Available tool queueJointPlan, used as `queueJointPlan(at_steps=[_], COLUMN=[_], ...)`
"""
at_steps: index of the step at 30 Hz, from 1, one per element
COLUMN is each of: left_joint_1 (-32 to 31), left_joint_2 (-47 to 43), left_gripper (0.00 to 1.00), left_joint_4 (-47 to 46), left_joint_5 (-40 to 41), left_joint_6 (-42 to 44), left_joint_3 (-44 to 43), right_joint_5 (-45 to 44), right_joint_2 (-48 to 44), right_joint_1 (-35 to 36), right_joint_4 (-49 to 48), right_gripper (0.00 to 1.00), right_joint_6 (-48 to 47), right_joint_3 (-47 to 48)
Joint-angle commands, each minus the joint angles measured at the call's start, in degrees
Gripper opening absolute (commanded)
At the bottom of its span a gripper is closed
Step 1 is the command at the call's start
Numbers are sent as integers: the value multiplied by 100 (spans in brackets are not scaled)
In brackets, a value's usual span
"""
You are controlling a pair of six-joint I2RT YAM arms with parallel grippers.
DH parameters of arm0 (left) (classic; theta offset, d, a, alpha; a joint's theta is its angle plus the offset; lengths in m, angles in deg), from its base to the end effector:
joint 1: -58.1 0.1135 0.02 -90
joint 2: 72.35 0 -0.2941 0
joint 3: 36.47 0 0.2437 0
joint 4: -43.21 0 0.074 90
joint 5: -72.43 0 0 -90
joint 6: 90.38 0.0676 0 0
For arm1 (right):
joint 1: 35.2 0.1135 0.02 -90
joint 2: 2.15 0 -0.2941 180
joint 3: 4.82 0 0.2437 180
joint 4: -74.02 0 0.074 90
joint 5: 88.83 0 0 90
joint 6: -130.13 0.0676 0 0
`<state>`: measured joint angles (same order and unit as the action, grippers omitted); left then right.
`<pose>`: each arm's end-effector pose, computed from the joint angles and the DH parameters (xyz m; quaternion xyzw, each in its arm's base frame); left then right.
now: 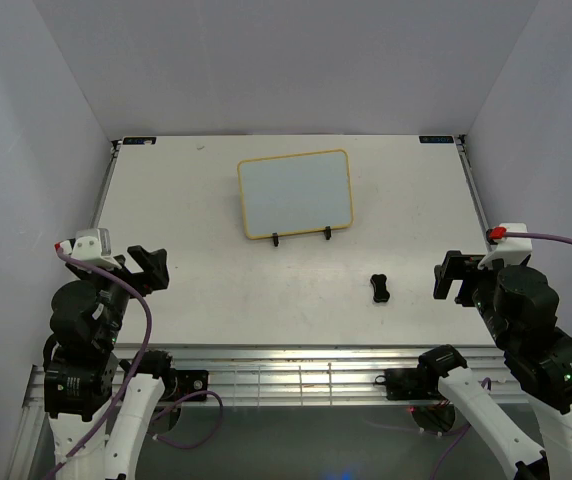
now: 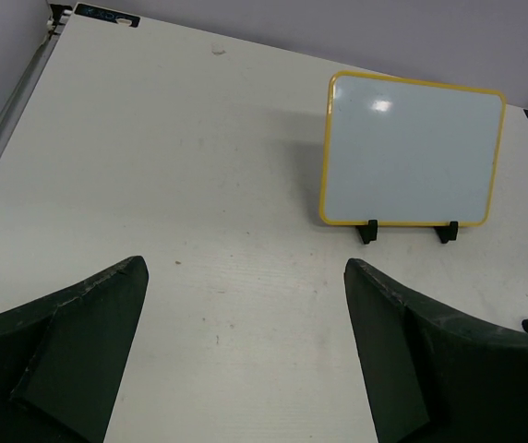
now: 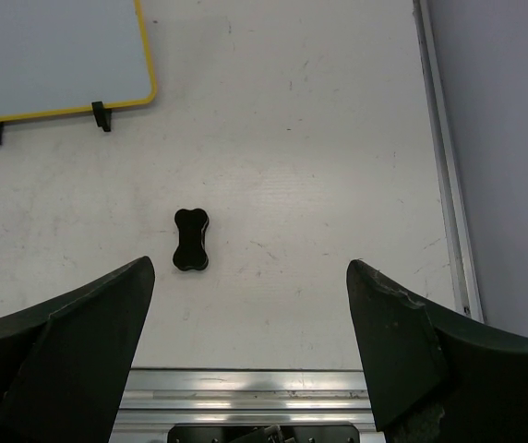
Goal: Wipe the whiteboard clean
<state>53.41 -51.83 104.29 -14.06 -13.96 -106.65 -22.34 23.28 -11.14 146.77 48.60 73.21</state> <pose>0.0412 0.0008 0.3743 -0.0793 0.7698 -0.0771 0.6287 0.0385 -0.0124 0.3865 0.0067 0.8111 -0.0034 0.5848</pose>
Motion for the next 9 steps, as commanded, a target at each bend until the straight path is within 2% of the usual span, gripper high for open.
queueJointPlan(at_steps=[1, 9], left_joint_1=[-15, -23], left_joint_2=[-21, -47], left_gripper=[98, 98], left_joint_4=[54, 19], left_joint_5=[-227, -333], left_joint_6=[-65, -92], left_joint_3=[20, 46], right_joint_5=[22, 250], right_joint_2=[-56, -38], right_joint_1=[-15, -15], right_joint_4=[-243, -216], right_gripper=[90, 90], right_joint_6=[-73, -47], right_joint_3=[-22, -5])
